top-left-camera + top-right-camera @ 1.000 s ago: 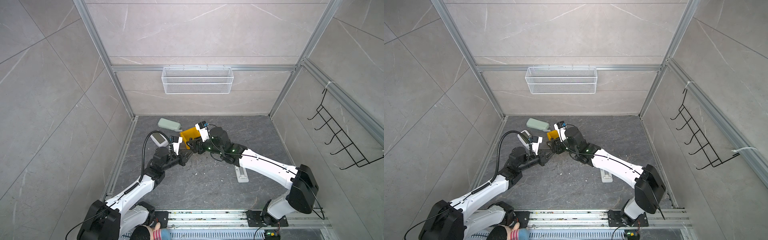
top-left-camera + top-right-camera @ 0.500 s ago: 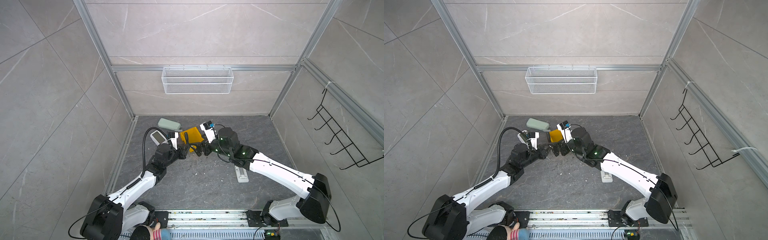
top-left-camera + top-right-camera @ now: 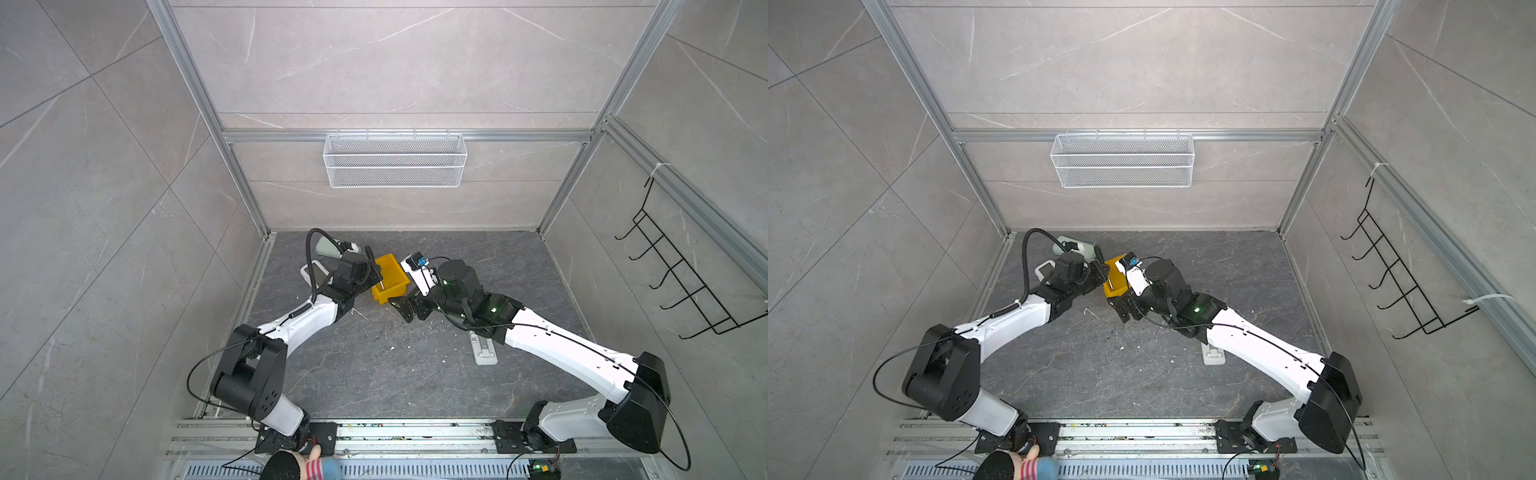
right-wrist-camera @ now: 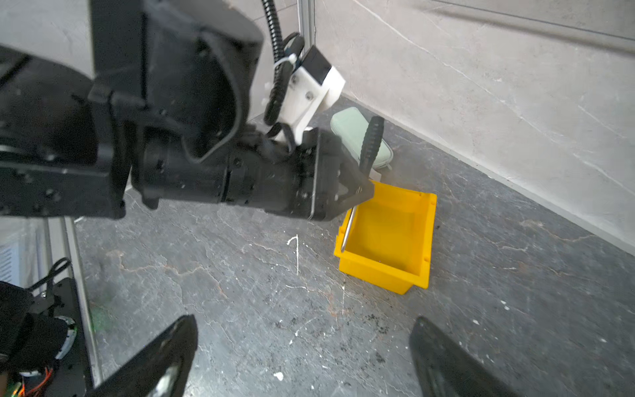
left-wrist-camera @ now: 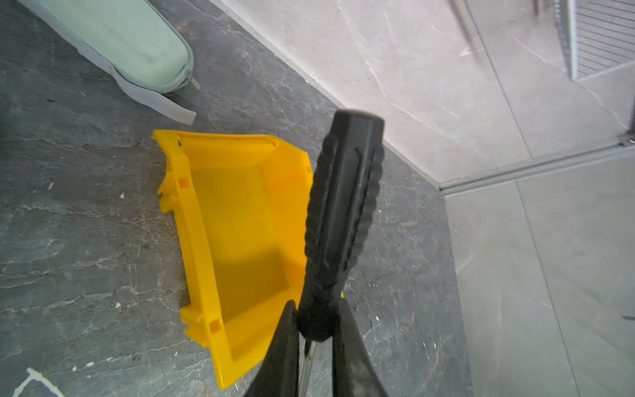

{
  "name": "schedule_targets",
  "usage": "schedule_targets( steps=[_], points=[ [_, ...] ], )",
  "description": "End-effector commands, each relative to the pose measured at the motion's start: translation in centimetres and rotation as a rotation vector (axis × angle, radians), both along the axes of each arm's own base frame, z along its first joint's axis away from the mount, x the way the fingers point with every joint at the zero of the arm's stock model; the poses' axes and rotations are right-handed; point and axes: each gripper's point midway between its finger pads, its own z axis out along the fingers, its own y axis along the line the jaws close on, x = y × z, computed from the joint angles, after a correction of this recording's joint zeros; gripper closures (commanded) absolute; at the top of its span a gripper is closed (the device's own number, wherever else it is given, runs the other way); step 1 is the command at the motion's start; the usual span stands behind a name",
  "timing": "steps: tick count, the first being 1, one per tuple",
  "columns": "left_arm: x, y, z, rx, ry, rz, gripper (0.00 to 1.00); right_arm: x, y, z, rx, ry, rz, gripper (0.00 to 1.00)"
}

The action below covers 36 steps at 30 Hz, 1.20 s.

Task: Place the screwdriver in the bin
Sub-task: 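Open the right gripper and draw back while the left carries screwdriver toward bin, then lower the screwdriver into the yellow bin and open the left gripper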

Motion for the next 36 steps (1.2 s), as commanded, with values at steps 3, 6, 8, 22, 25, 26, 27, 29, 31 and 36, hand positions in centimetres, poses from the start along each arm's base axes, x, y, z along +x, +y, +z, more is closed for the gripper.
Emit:
schedule_targets(
  steps=[3, 6, 8, 22, 25, 26, 27, 29, 31, 36],
  points=[
    [2.3, 0.4, -1.2, 0.049, 0.135, 0.105, 1.00, 0.5, -2.1, -0.4, -0.068, -0.024, -0.041, 0.01],
    [3.2, -0.2, -2.2, 0.050, 0.176, 0.113, 1.00, 1.0, -2.8, -0.4, -0.066, -0.023, -0.058, 0.01],
    [3.8, -0.5, -2.6, 0.046, 0.182, 0.117, 1.00, 1.3, -3.3, -0.4, -0.064, -0.017, -0.064, 0.01],
    [6.8, -1.7, -7.5, 0.040, 0.303, 0.172, 1.00, 2.0, -5.1, 0.0, -0.059, 0.031, -0.080, 0.01],
    [7.0, -1.9, -8.1, 0.043, 0.322, 0.173, 1.00, 2.2, -5.6, -0.1, -0.063, 0.035, -0.082, 0.01],
    [7.0, -1.9, -8.3, 0.044, 0.328, 0.174, 1.00, 2.4, -5.8, 0.0, -0.065, 0.033, -0.084, 0.01],
    [7.0, -1.9, -8.5, 0.047, 0.334, 0.176, 1.00, 2.5, -5.9, -0.1, -0.066, 0.032, -0.082, 0.01],
    [7.1, -1.8, -8.6, 0.050, 0.335, 0.184, 1.00, 2.7, -6.2, -0.1, -0.068, 0.030, -0.080, 0.01],
    [7.2, -1.8, -8.6, 0.055, 0.332, 0.189, 1.00, 2.9, -6.4, -0.3, -0.069, 0.028, -0.073, 0.01],
    [7.4, -2.0, -7.8, 0.061, 0.311, 0.187, 0.77, 3.4, -7.0, -0.4, -0.051, 0.019, -0.058, 0.01]
  ],
)
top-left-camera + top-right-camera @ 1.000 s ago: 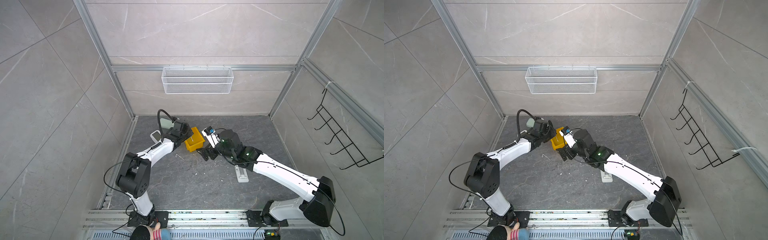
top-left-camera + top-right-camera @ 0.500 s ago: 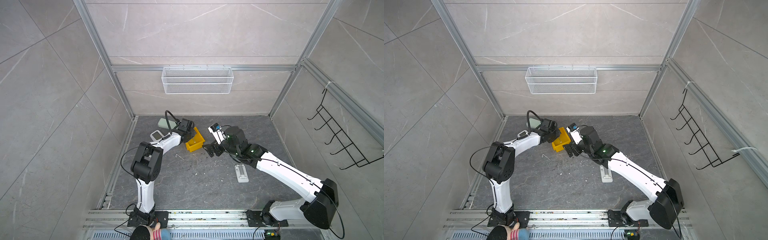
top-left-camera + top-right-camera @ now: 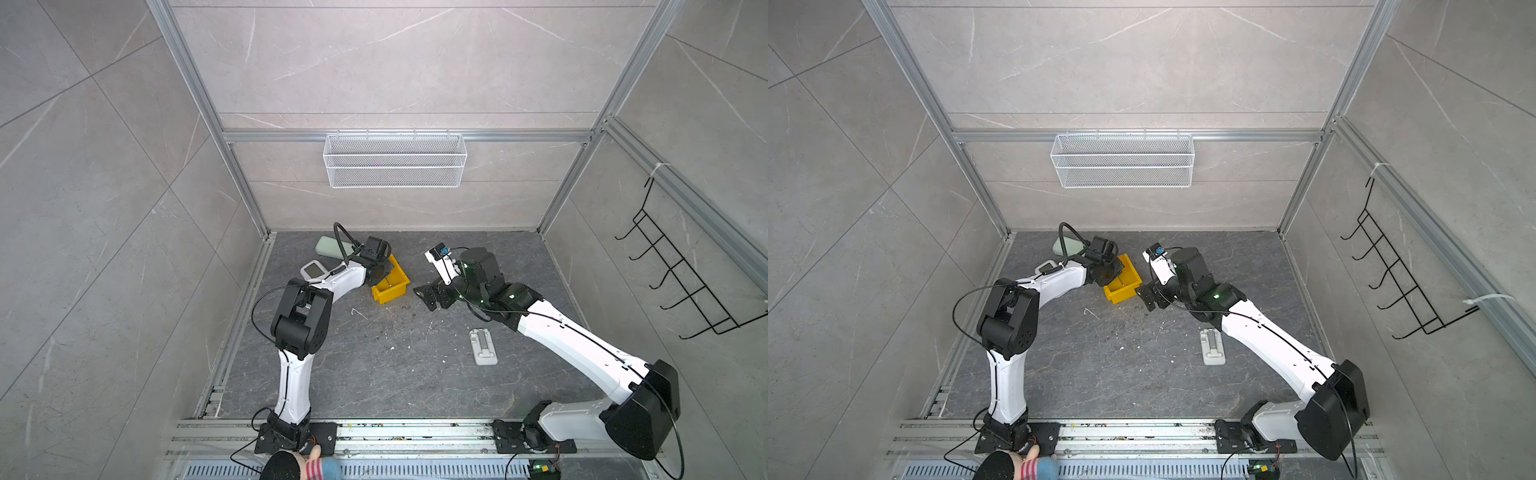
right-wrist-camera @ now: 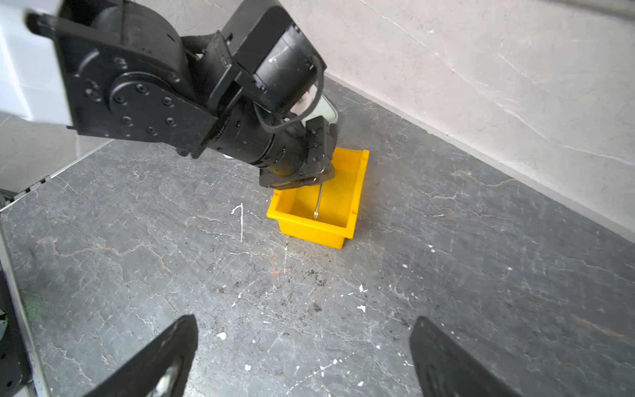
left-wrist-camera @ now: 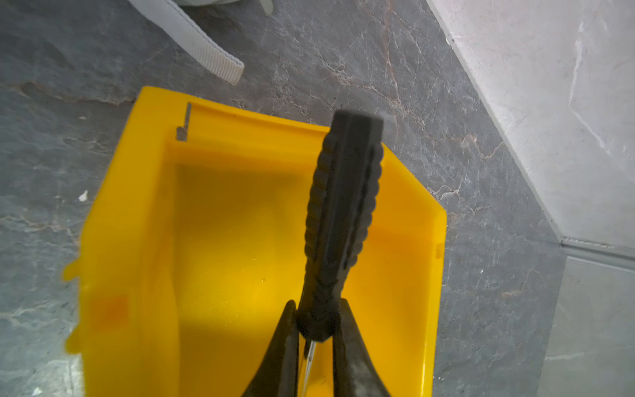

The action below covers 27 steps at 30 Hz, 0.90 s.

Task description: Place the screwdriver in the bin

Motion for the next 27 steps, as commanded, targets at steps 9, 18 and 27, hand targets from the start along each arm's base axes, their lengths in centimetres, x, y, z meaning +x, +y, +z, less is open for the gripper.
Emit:
schedule_targets(
  steps=[9, 18, 27],
  points=[
    [-0.1, -1.4, 4.6, 0.068, -0.119, -0.019, 0.51, 1.5, -0.8, 1.4, 0.110, -0.042, 0.056, 0.01],
    [-0.6, -1.7, 9.8, 0.192, -0.290, -0.107, 0.26, 3.3, -2.0, 1.5, 0.233, -0.046, 0.006, 0.01],
    [-1.8, -0.6, 13.8, 0.380, -0.543, -0.296, 0.06, 5.4, -5.8, 0.4, 0.272, -0.066, -0.169, 0.01]
  ],
)
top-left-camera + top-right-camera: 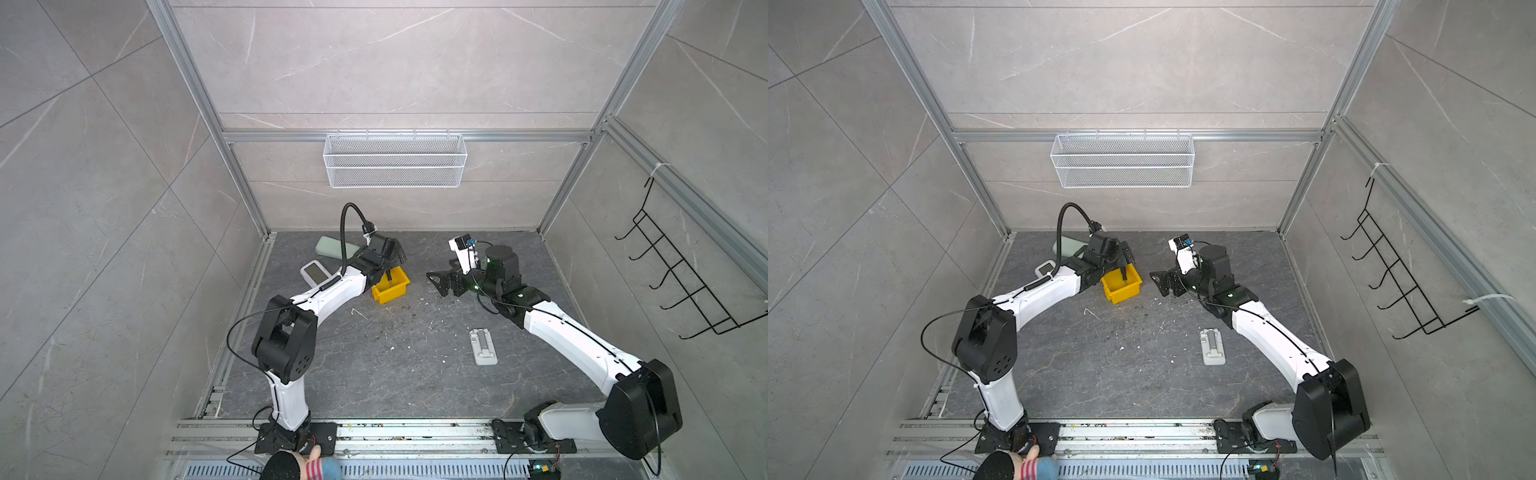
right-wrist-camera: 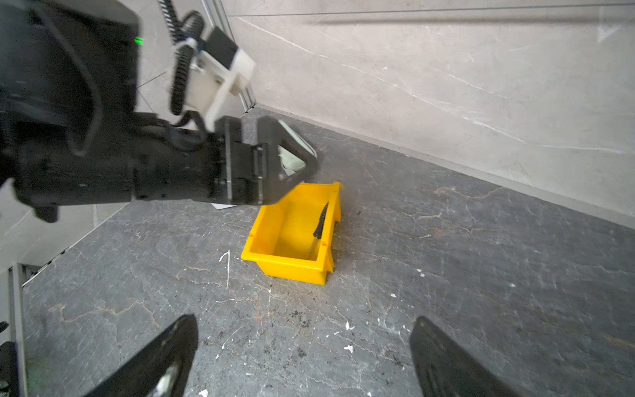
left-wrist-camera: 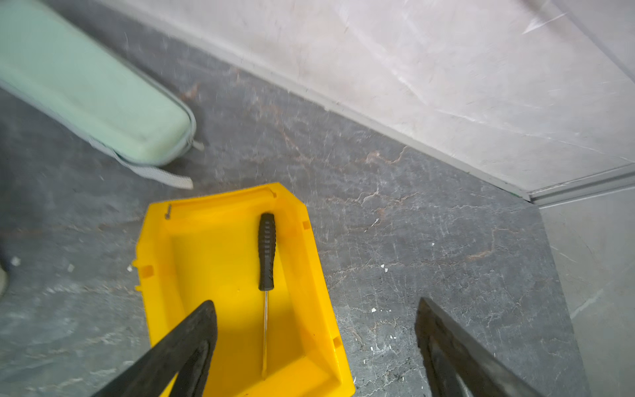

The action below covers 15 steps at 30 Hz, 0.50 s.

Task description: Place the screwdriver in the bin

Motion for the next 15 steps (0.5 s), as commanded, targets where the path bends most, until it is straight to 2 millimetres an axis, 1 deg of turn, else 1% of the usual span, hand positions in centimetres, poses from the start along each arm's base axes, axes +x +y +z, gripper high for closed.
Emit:
schedule_targets(
  steps=[1, 3, 5, 7, 10, 11, 12, 15],
  points=[
    [0.0, 0.9, 3.3, 0.144, -0.181, -0.092, 0.05, 1.3, -2.4, 1.0, 0.047, -0.038, -0.120, 0.01],
    [-0.7, 1.0, 3.3, 0.189, -0.219, -0.150, 0.04, 2.1, -4.7, 0.8, 0.062, -0.036, -0.211, 0.01],
    [-1.5, 1.0, 3.4, 0.249, -0.266, -0.224, 0.02, 2.7, -7.3, 0.4, 0.072, -0.031, -0.308, 0.01],
    [-2.0, 1.5, 3.6, 0.288, -0.299, -0.244, 0.00, 3.1, -10.0, -0.2, 0.086, -0.018, -0.393, 0.01],
    [-2.3, 3.4, 3.2, 0.318, -0.320, -0.223, 0.00, 3.7, -14.8, -1.6, 0.113, 0.004, -0.542, 0.01],
    [-2.4, 4.3, 2.8, 0.317, -0.319, -0.214, 0.00, 3.8, -16.5, -2.0, 0.117, 0.004, -0.599, 0.01],
    [-2.4, 5.1, 2.8, 0.306, -0.331, -0.208, 0.00, 3.8, -18.2, -2.7, 0.114, 0.006, -0.655, 0.01],
    [-2.8, 8.2, 2.1, 0.320, -0.352, -0.151, 0.00, 3.7, -21.9, -4.1, 0.105, -0.002, -0.770, 0.01]
  ],
)
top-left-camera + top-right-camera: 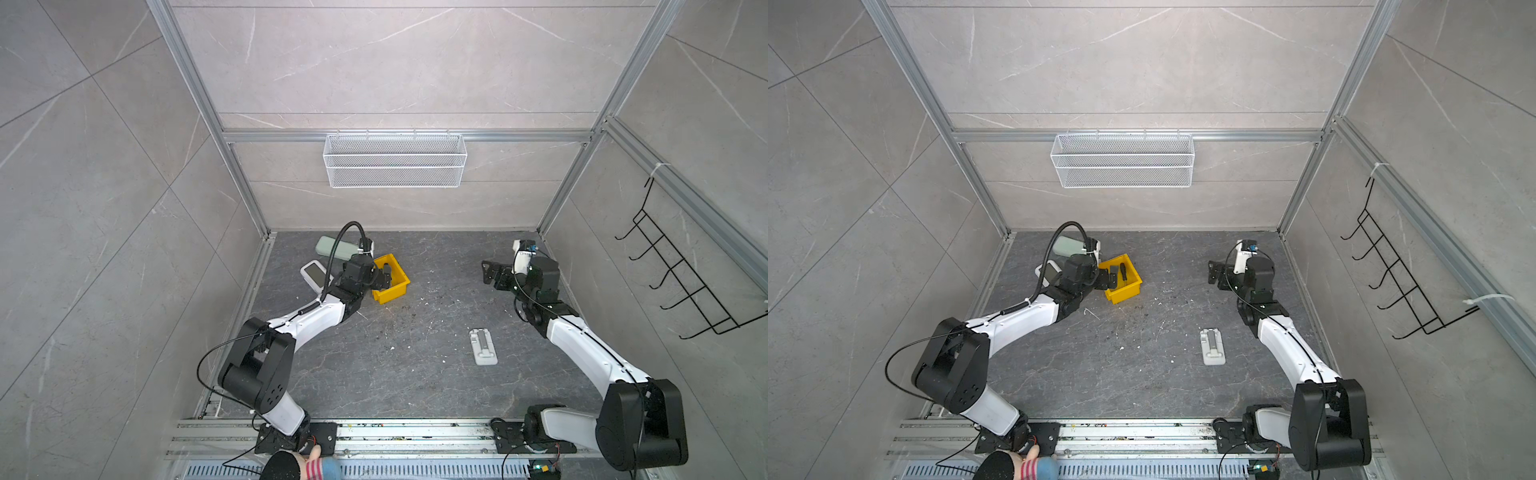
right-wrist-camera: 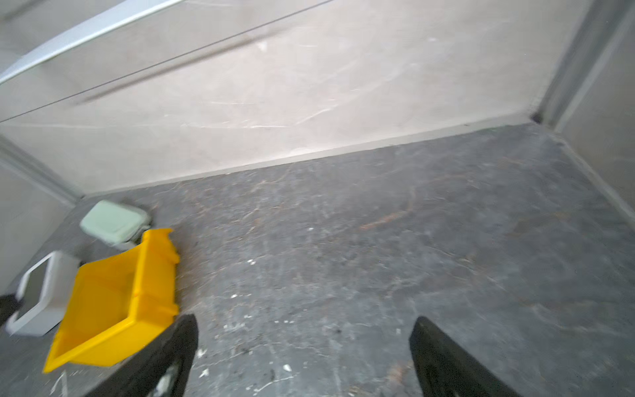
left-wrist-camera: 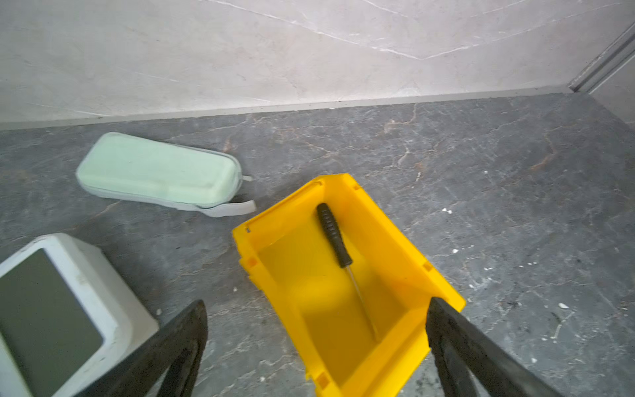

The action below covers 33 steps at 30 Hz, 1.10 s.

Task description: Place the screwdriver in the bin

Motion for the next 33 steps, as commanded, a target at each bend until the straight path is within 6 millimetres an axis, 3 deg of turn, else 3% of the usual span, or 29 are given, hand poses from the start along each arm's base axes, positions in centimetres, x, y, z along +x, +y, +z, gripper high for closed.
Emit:
schedule_targets(
  steps=[1, 4, 10, 14, 18, 22, 29, 33],
  points=[
    [0.6, 3.1, 3.6, 0.000, -0.172, 0.038, 0.00, 0.0, -3.7, -0.3, 0.007, -0.045, -0.147, 0.01],
    [-0.2, 6.1, 2.4, 0.028, -0.163, 0.081, 0.00, 0.2, -4.9, -2.0, -0.048, -0.028, -0.171, 0.01],
    [-3.0, 12.9, -1.4, 0.051, -0.145, 0.219, 0.00, -0.1, -5.0, -5.4, -0.083, -0.079, -0.166, 0.01],
    [-3.9, 16.5, -1.2, 0.022, -0.192, 0.321, 0.00, -0.4, -5.4, -5.8, -0.124, -0.042, -0.171, 0.01],
    [-4.5, 16.9, -1.5, 0.138, -0.193, 0.283, 0.00, -0.9, -4.8, -6.3, -0.150, 0.003, -0.123, 0.01],
    [-4.8, 17.9, -1.8, 0.119, -0.190, 0.293, 0.00, -1.3, -3.5, -7.2, -0.139, 0.017, -0.046, 0.01],
    [-5.6, 16.9, -2.3, 0.104, -0.155, 0.195, 0.00, -3.0, -3.0, -9.6, -0.141, -0.094, -0.042, 0.01],
    [-6.4, 16.9, -2.3, 0.103, -0.166, 0.190, 0.00, -2.9, -1.1, -10.4, -0.183, -0.095, 0.045, 0.01]
  ],
)
